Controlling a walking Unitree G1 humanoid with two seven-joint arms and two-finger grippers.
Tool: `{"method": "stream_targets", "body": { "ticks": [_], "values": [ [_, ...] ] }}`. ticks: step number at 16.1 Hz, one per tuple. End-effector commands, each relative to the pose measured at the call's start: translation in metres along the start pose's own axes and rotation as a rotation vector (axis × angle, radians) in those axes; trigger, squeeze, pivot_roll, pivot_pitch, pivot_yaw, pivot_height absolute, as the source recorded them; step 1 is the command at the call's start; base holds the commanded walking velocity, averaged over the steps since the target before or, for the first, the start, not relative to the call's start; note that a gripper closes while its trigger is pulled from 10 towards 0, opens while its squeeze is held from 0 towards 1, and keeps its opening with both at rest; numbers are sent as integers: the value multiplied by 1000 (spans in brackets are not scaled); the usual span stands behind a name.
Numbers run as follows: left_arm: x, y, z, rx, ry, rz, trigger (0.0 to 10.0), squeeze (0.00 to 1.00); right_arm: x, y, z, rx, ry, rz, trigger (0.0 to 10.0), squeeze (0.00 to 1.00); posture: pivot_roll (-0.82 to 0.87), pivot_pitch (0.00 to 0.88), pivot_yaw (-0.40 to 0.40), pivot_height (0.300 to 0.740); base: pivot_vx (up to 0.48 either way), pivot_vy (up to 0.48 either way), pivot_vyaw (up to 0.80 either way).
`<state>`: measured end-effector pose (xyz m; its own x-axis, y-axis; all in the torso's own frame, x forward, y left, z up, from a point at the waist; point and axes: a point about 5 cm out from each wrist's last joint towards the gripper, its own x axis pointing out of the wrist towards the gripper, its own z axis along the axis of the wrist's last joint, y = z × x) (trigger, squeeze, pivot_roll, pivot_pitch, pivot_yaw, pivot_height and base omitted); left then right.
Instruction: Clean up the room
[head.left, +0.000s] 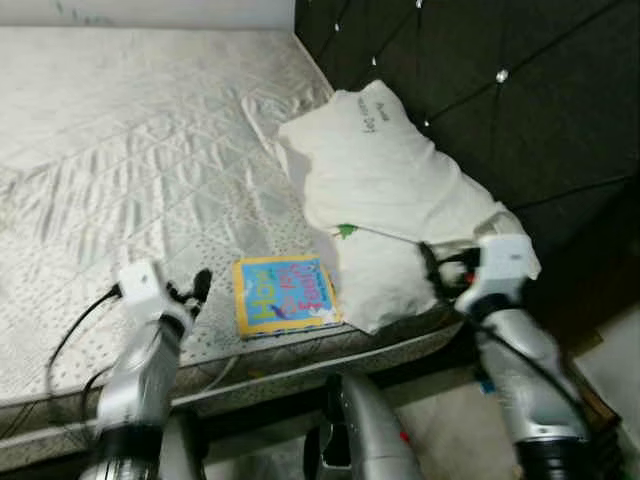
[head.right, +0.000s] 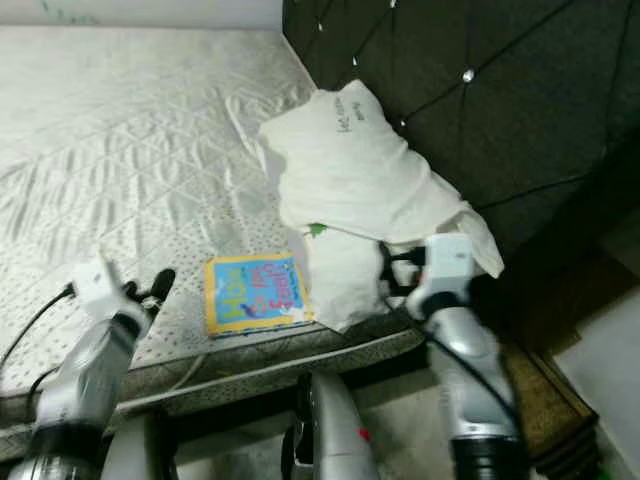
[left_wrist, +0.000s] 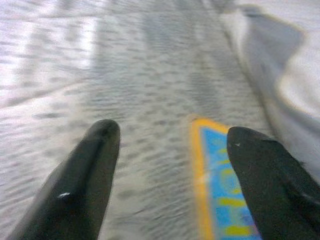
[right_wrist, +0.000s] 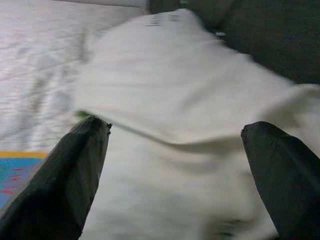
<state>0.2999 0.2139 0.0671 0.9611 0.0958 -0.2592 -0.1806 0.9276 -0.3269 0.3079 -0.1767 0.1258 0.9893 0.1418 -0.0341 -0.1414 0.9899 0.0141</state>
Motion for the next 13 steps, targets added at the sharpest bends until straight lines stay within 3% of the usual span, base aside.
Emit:
{"method": "stream_targets", "body": {
  "ticks": [1, 3, 6, 9, 13],
  "values": [
    [-12, 1, 8, 59, -53, 18, 10000, 1000, 0, 3, -2, 19, 3, 17, 10000, 0, -101, 75, -112, 578, 0, 0, 0],
    [-37, 7, 15, 145, -138, 52, 10000, 1000, 5, 16, -6, 82, 26, 59, 10000, 0, -68, 57, -102, 578, 0, 0, 0],
    [-59, 11, 27, 224, -240, 98, 10000, 1000, 12, 32, -7, 171, 28, 110, 10000, 0, -37, 22, -85, 578, 0, 0, 0],
    [-65, 3, 31, 259, -271, 73, 10000, 1000, 22, 42, -1, 207, -12, 141, 10000, 0, -10, 0, -76, 578, 0, 0, 0],
    [-55, -8, 41, 243, -325, 29, 10000, 1000, 38, 48, 13, 265, -71, 172, 10000, 0, 10, 0, -73, 607, 0, 0, 0]
  ]
}}
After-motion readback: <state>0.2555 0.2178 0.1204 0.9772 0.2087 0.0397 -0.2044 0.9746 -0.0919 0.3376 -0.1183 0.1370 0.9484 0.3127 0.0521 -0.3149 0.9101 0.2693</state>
